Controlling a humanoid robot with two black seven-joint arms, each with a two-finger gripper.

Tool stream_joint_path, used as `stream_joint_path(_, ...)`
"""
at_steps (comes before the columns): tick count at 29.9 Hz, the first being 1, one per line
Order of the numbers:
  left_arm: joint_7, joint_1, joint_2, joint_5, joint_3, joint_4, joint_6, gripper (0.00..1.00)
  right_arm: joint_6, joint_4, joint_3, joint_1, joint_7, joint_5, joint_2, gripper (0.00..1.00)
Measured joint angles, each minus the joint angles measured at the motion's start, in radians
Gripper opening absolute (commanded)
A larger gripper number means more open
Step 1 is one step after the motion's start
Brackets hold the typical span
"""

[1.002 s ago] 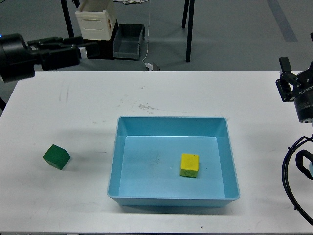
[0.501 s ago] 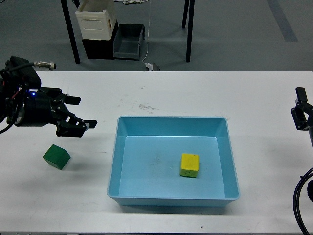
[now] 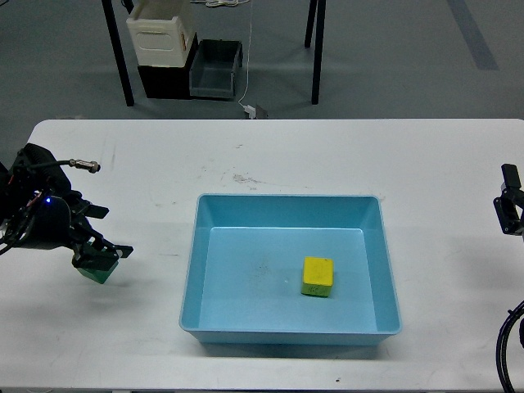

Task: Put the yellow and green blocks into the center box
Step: 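Move the left gripper down over the green cube, then close the left gripper on the green cube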

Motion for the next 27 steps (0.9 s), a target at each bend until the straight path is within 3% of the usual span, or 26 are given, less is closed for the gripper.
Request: stream_joint_path(27, 0.0, 0.009, -0.07, -0.027, 0.056, 0.126, 0.0, 1.0, -0.004, -0.005, 0.0, -0.006, 0.0, 0.0, 0.0, 1.0)
